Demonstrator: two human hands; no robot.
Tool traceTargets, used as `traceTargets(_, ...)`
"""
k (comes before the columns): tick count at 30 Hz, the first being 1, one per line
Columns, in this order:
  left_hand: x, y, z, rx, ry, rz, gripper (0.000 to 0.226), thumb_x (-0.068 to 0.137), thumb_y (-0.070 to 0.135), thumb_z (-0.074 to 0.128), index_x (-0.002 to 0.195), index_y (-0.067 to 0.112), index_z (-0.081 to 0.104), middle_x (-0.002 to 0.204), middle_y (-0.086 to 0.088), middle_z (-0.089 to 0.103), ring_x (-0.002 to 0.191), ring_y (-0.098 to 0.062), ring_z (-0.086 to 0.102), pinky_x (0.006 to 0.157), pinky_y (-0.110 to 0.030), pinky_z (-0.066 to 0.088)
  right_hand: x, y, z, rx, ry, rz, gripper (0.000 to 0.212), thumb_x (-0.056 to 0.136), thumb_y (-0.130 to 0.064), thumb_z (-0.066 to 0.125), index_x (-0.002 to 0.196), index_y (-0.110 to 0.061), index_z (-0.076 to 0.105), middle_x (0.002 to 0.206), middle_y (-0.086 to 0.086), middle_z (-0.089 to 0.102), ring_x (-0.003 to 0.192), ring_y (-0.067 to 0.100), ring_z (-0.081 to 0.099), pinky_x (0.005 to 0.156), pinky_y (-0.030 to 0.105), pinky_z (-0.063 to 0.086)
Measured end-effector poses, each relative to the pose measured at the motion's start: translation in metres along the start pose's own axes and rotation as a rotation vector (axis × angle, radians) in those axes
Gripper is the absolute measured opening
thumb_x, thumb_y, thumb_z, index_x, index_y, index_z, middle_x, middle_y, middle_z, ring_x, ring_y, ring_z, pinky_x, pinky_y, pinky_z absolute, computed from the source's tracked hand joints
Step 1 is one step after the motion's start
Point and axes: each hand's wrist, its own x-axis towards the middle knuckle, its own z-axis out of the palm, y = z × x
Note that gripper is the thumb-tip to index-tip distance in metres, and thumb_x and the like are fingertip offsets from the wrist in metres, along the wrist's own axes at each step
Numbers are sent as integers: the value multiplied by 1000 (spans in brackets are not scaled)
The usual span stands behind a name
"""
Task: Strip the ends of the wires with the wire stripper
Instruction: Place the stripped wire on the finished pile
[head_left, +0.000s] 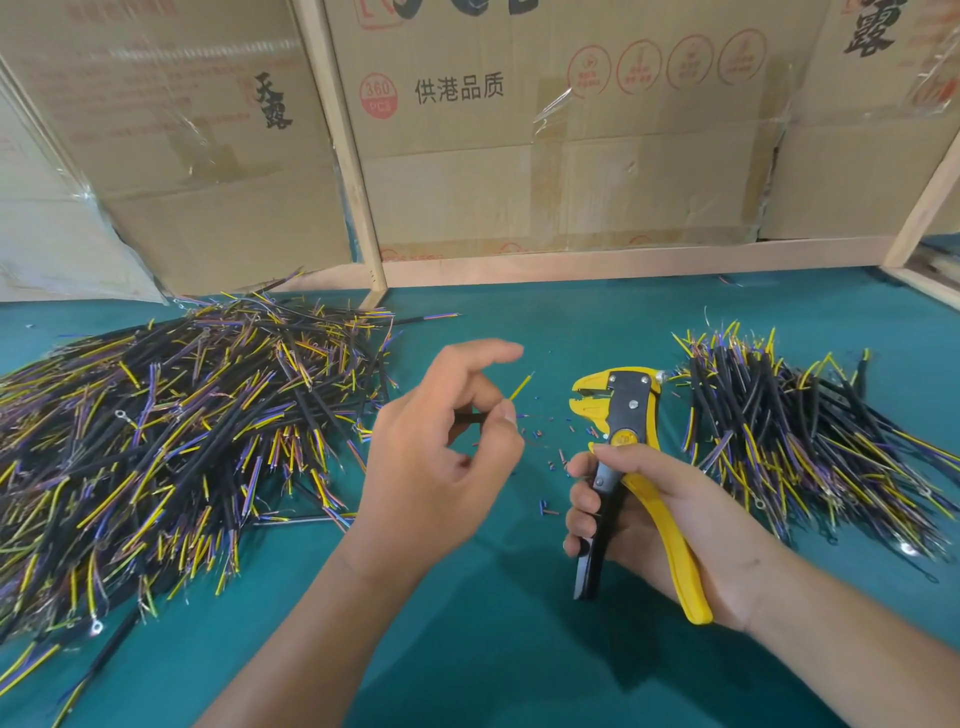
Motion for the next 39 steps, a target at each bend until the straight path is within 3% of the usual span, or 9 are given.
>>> traceTargets(11, 0, -13, 21, -179, -33, -273, 8, 99, 40, 55, 105, 37, 60, 75, 16, 54, 65, -2, 45, 61, -21, 40, 0, 5, 6, 79, 3, 111, 38, 68, -33, 87, 90, -6, 73, 71, 11, 54, 62, 29, 54, 67, 46, 54)
traceTargets(15, 13, -4, 38, -137, -179, -211, 12, 97, 35, 54, 94, 44, 61, 92, 13, 68, 80, -3, 60, 71, -10, 43, -3, 4, 15, 108, 35, 118, 43, 55, -31, 92, 83, -6, 72, 69, 11, 52, 58, 28, 53, 64, 41, 55)
traceTargets(18, 44, 14, 54, -254, -242, -211, 15, 97, 24, 60, 92, 35, 69, 81, 10, 69, 70, -1, 58, 66, -11, 43, -8, 2, 18, 157, 28, 135, 38, 60, -25, 88, 86, -5, 68, 72, 11, 51, 61, 28, 51, 66, 40, 54)
traceTargets(22, 89, 39, 90, -649, -377, -491, 15, 98, 8, 60, 92, 13, 73, 87, 3, 70, 70, -3, 58, 65, -18, 54, -9, 3, 20, 170, 63, 134, 26, 71, -22, 80, 84, -4, 67, 72, 11, 49, 60, 28, 50, 64, 40, 54)
traceTargets(26, 127, 52, 141, -868, -284, -859, 9, 100, 0, 53, 96, -2, 61, 75, -10, 52, 62, -14, 50, 62, -25, 60, 1, 6, 16, 170, 92, 151, 36, 50, -24, 91, 73, -5, 70, 68, 11, 50, 56, 28, 49, 62, 40, 54)
traceTargets(28, 136, 54, 159, -771, -299, -938, 12, 101, 6, 53, 95, -2, 60, 82, -17, 57, 71, -21, 58, 85, -40, 58, 4, 6, 13, 181, 88, 161, 49, 37, -23, 95, 74, -5, 68, 68, 12, 49, 57, 28, 50, 64, 41, 54)
traceTargets(31, 139, 49, 164, -489, -548, -959, 47, 103, 29, 53, 136, -3, 50, 140, -29, 51, 132, -38, 49, 115, -46, 31, 3, 8, 11, 182, 86, 158, 39, 46, -24, 94, 71, -4, 71, 69, 12, 50, 59, 29, 51, 65, 44, 54)
traceTargets(36, 138, 1, 115, -187, -684, -654, 11, 99, 21, 57, 106, 14, 60, 102, -5, 57, 93, -15, 59, 86, -32, 50, -9, 0, 16, 170, 72, 142, 37, 56, -22, 88, 82, -2, 70, 72, 12, 47, 60, 30, 49, 63, 43, 53)
traceTargets(39, 137, -36, 50, 75, -701, -559, 16, 96, 15, 55, 97, 2, 65, 91, -11, 63, 81, -15, 60, 75, -30, 47, -16, -4, 23, 136, 37, 141, 43, 62, -19, 80, 97, -4, 61, 76, 12, 47, 65, 29, 49, 68, 42, 54)
